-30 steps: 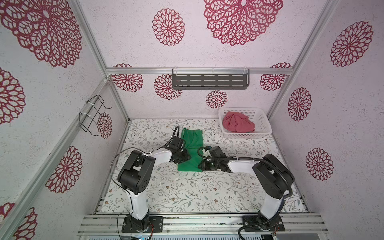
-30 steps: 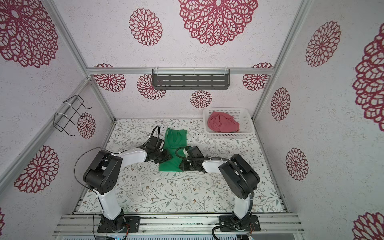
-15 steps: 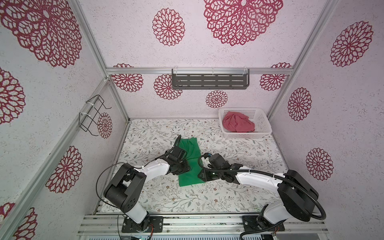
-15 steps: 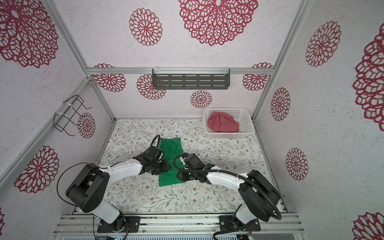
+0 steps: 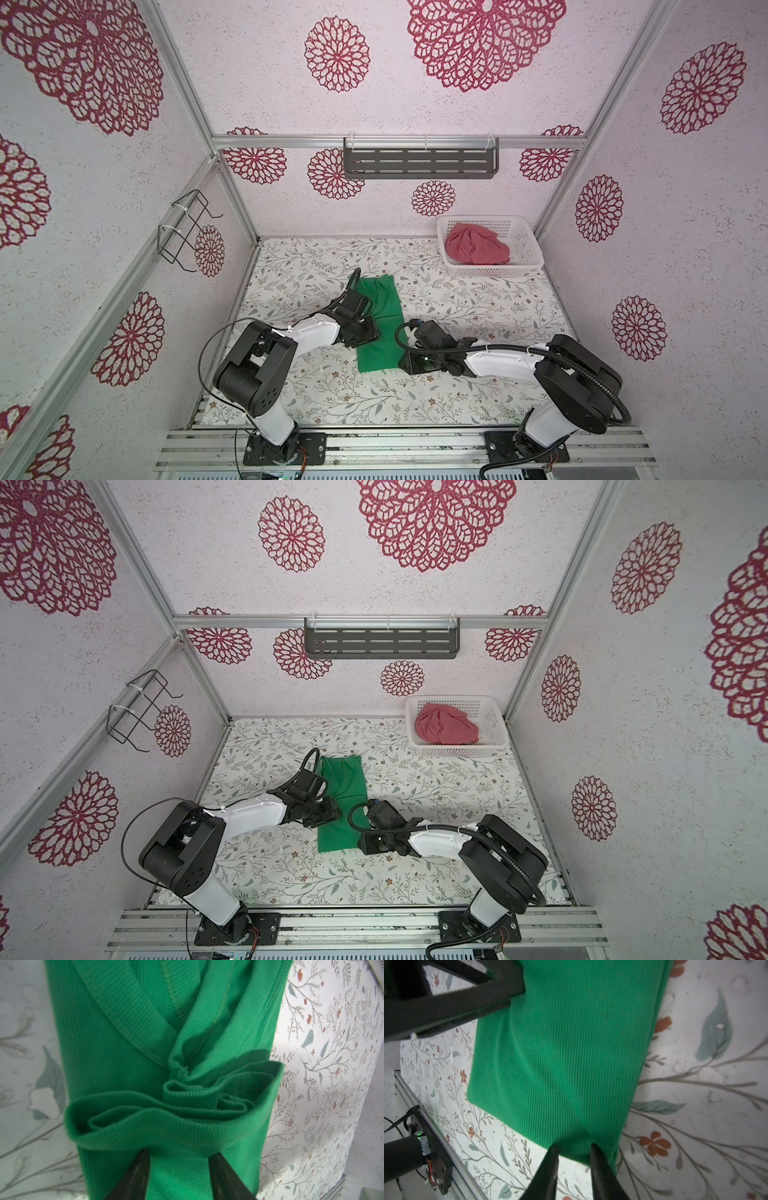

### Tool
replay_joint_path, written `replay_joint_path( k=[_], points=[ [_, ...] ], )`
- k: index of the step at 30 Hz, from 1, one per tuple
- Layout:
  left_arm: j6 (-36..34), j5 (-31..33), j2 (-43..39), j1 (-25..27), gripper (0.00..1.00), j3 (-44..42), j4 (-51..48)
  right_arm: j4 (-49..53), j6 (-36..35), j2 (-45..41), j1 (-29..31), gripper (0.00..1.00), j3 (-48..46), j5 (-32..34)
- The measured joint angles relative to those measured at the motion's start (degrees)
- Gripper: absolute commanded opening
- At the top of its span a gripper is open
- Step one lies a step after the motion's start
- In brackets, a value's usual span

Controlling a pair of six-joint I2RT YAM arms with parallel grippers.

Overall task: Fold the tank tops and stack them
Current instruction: 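Draw both grippers back to the folded bundle's near end and pinch it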

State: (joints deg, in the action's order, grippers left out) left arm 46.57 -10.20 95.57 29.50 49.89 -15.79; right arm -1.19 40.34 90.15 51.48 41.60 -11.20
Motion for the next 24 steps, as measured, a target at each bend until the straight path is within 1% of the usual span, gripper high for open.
replay_joint_path(
  k=[1,3,5,8,10,13,15,17,19,24],
  points=[
    [-0.3,0.3,-0.9,0.0,0.71,0.1,-0.9,0.9,-0.2,-0.5,-0.1,0.38,0.4,0.3],
    [-0.6,1.3,-4.5,-0.3,0.75,0.1,-3.7,2.9,-0.4,-2.5,-0.4,0.42,1.0,0.6],
    [-0.6,2.3,-10.2,-0.4,0.76,0.3,-7.2,4.6,-0.3,-5.4,-1.2,0.45,1.1,0.5],
    [0.5,3.2,-18.8,-0.5,0.76,0.1,-10.6,5.5,0.3,-8.9,-3.4,0.46,0.6,-0.4],
    [2.4,3.0,-24.1,-0.4,0.76,-2.3,-10.8,5.1,1.2,-10.3,-5.1,0.47,-1.0,-1.7],
    [7.1,1.2,-30.8,-0.3,0.77,-10.5,-9.4,3.2,3.4,-10.9,-7.0,0.48,-4.9,-3.9],
    [10.9,0.1,-33.5,0.2,0.77,-16.7,-8.4,1.8,5.2,-10.9,-7.3,0.49,-7.5,-5.0],
    [15.2,-0.3,-35.5,1.8,0.77,-22.5,-7.6,-0.4,7.2,-10.9,-7.1,0.49,-10.0,-6.5],
    [18.9,-0.5,-37.0,4.2,0.77,-25.9,-7.0,-2.4,8.8,-10.9,-7.0,0.49,-11.6,-7.4],
    [27.2,0.2,-39.1,10.7,0.68,-30.4,-2.8,-7.6,12.4,-10.8,-6.2,0.48,-14.2,-8.5]
  ],
)
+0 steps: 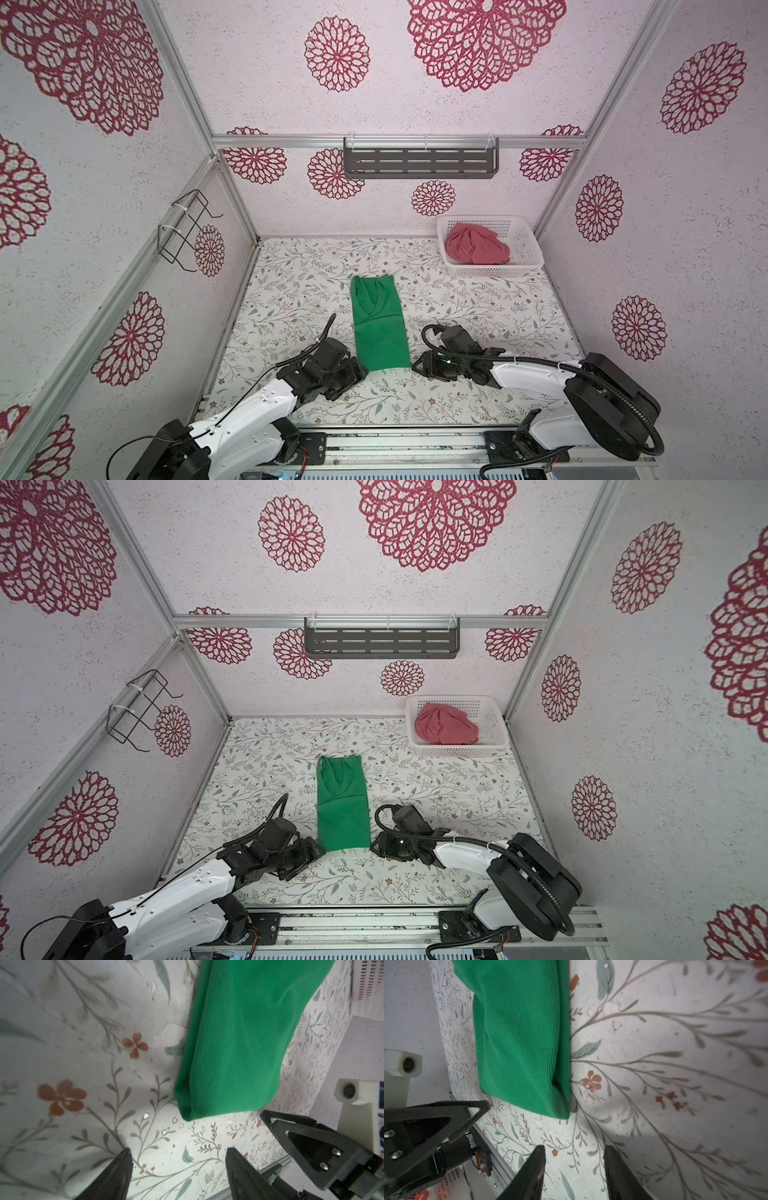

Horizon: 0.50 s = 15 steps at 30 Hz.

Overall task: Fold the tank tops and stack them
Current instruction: 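Draw both grippers back to the folded bundle's near end and pinch it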

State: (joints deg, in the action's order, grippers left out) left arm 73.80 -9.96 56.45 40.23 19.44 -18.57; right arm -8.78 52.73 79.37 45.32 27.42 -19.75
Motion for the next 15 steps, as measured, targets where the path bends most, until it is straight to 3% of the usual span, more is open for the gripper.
replay_joint_path(
  k=[9,15],
  points=[
    [8.7,4.5,-1.8,2.5,0.46,-5.4,8.5,-8.2,4.5,2.7,2.1,0.43,-1.8,0.1],
    [9.9,6.2,0.7,2.5,0.44,-5.6,12.2,-11.4,5.5,4.5,2.4,0.41,-1.8,0.7]
  ],
)
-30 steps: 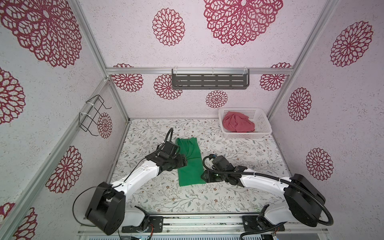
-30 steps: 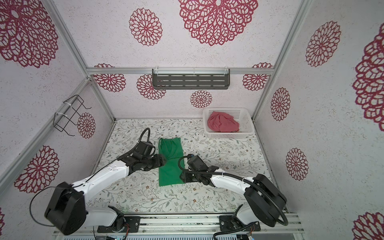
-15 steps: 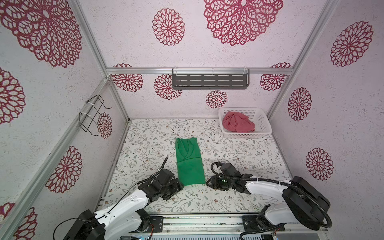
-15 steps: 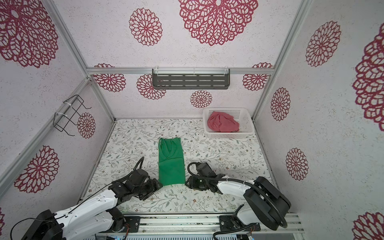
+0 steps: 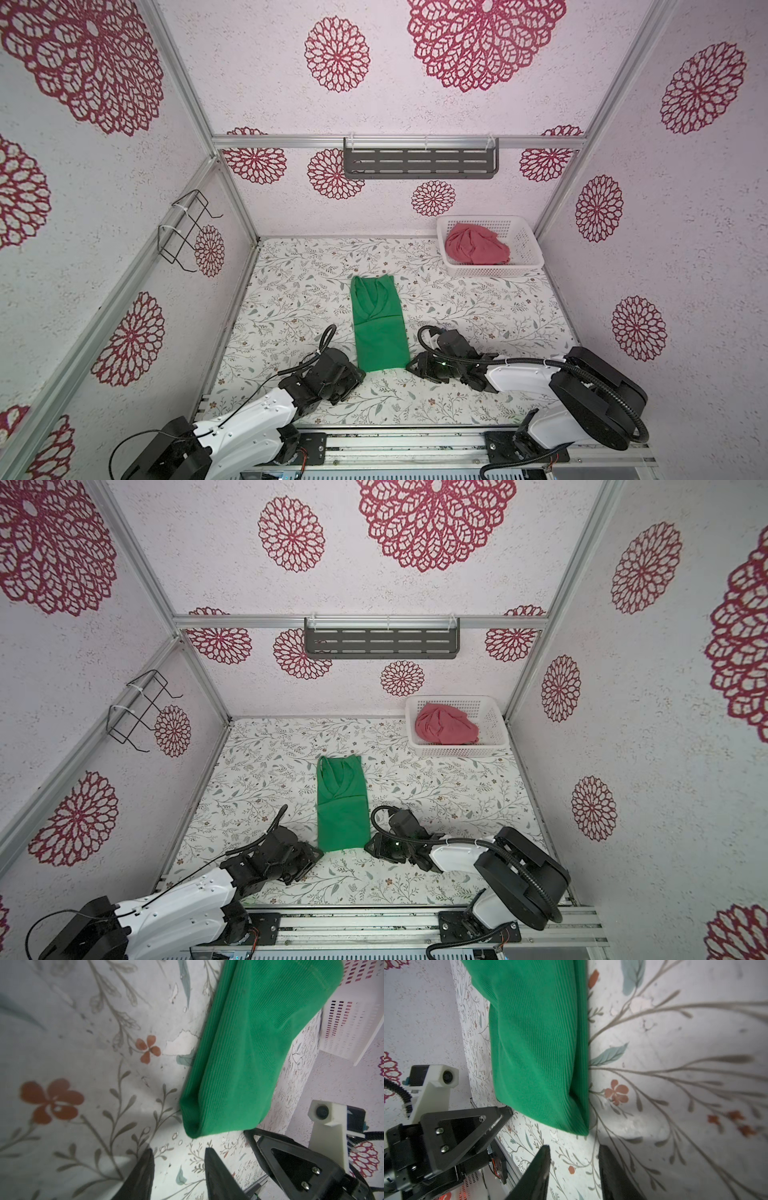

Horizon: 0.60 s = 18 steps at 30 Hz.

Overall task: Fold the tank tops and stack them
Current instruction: 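Draw both grippers back to the folded bundle's near end and pinch it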

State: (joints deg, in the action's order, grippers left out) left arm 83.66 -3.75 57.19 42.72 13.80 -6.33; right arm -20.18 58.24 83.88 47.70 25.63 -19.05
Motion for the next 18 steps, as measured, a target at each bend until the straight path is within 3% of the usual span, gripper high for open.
replay_joint_path(
  k=[8,18],
  points=[
    [0.1,0.3,7.1,-0.3,0.37,1.3,7.3,-2.7,0.4,1.5,0.1,0.37,0.0,1.0],
    [-1.0,0.2,10.2,-0.3,0.33,2.8,8.0,-4.7,0.8,2.8,0.1,0.32,0.0,1.3]
  ],
)
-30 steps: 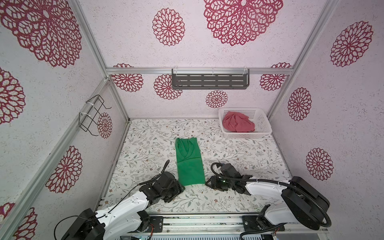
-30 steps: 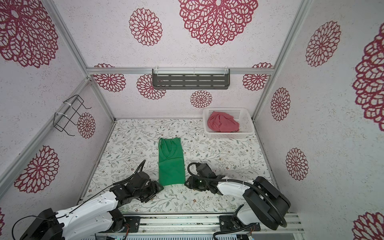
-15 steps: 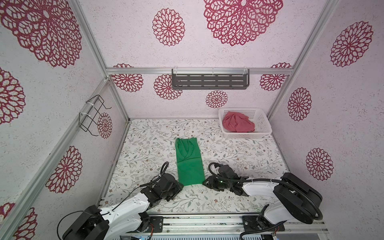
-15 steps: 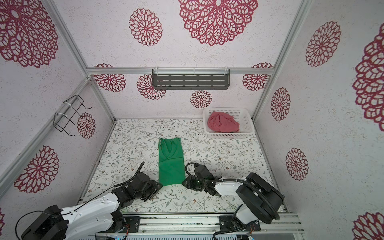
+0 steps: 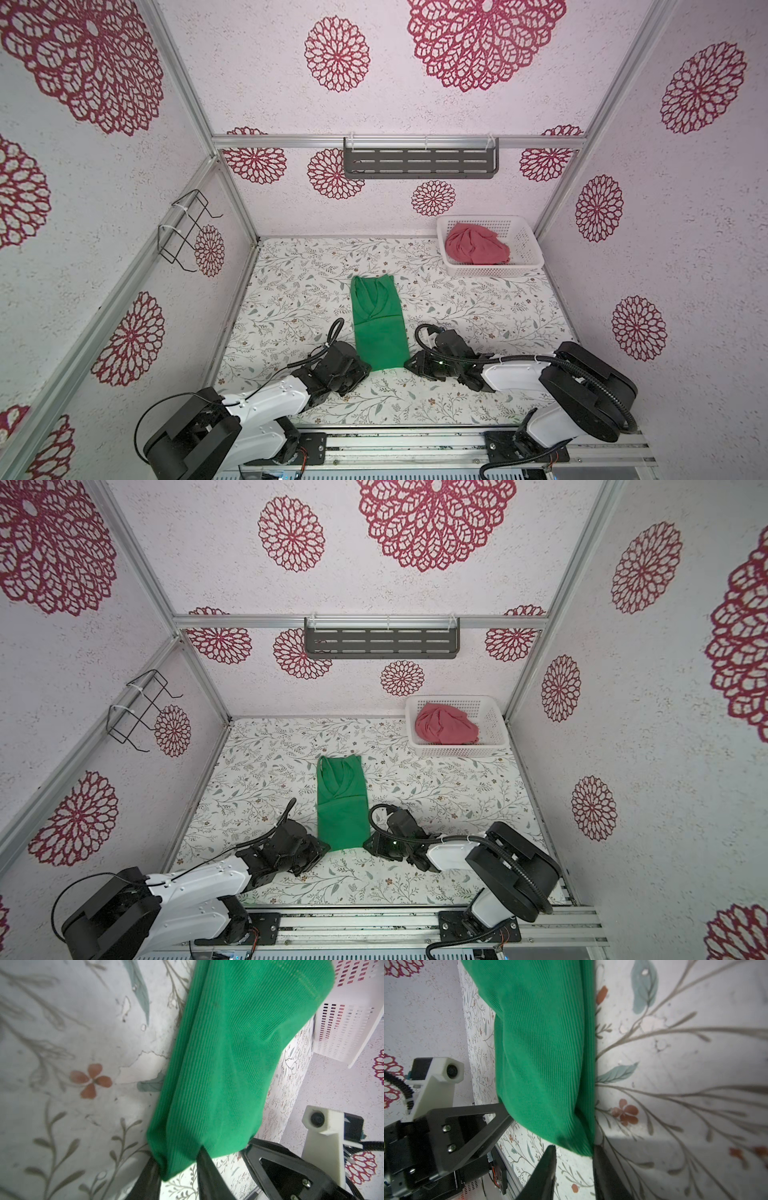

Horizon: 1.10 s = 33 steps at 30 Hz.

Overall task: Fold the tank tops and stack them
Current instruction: 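Draw both grippers back to the folded bundle's near end and pinch it, then lift the near end with both grippers and fold it away from the robot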

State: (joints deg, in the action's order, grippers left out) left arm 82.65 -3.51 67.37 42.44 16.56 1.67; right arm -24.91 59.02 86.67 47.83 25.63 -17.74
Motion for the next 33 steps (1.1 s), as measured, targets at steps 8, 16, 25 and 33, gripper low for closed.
replay_joint_path(
  k=[8,16,25,33],
  points=[
    [-0.1,1.2,-3.5,-0.3,0.27,-0.8,-3.9,-1.0,0.2,0.7,0.0,0.3,0.1,0.0],
    [-1.4,1.2,-1.0,-0.9,0.12,-0.4,-2.7,-0.8,0.2,1.0,0.0,0.2,0.1,0.2],
    [-3.5,1.0,0.1,-1.0,0.0,1.1,-4.5,1.0,0.0,1.1,0.0,0.0,0.3,1.0],
    [-4.4,1.4,-3.5,0.0,0.0,2.1,-11.5,8.0,-1.5,-2.4,2.0,0.0,1.2,2.5]
  ],
)
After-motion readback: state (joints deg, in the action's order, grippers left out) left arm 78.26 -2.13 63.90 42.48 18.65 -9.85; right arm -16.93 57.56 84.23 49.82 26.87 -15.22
